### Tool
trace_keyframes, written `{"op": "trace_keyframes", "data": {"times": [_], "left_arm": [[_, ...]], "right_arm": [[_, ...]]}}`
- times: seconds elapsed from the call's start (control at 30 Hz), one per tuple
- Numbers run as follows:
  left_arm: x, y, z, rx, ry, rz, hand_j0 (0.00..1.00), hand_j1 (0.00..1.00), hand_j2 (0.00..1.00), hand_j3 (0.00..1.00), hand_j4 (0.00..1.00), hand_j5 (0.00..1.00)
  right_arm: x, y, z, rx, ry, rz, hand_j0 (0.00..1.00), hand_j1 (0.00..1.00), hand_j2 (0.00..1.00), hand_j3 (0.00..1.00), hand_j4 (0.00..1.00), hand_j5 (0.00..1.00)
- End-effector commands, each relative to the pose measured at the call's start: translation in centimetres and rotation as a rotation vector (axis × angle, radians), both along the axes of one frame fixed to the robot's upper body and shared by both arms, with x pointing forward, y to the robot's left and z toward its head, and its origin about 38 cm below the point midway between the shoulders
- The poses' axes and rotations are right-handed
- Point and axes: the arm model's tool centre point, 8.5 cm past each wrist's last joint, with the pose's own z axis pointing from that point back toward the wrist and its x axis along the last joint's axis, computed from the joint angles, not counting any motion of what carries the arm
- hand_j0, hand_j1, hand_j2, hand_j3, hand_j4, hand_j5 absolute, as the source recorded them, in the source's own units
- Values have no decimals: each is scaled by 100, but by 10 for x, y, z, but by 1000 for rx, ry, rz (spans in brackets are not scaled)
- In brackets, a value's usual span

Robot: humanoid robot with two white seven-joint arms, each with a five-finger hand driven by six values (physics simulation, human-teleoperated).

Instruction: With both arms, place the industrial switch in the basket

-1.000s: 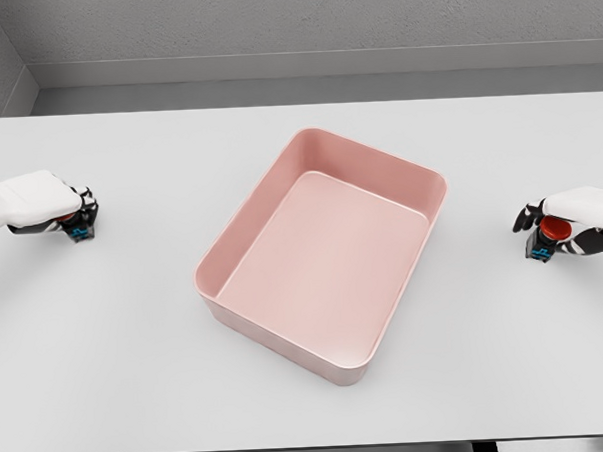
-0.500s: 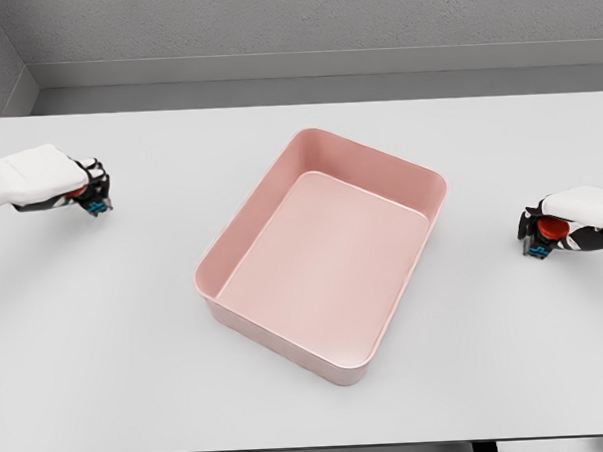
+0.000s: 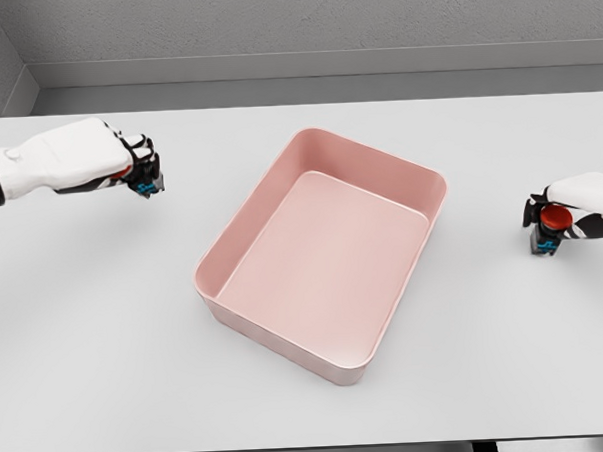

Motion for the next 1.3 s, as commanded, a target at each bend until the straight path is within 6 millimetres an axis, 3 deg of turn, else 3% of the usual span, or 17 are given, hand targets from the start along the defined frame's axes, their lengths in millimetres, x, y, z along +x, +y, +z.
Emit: {"op": "trace_keyframes", "data": {"times": [0.0,0.3,0.8,1.27], "left_arm": [[-8,-16,12,-25,-29,-52,23,23,23,23,23,23],[-21,-53,20,-94,-47,-160,23,23,23,23,23,23],[-37,-118,20,-163,-73,-318,23,23,23,23,23,23],[-52,-177,-12,-109,-33,-456,27,27,27,27,27,27]], "right_arm": [[0,-1,1,-3,-1,-1,53,53,53,53,53,53],[-1,1,4,-5,-7,9,50,50,50,50,50,50],[4,3,36,-29,-73,28,50,50,50,50,50,50],[15,14,65,-18,-155,61,50,50,50,50,50,50]]}}
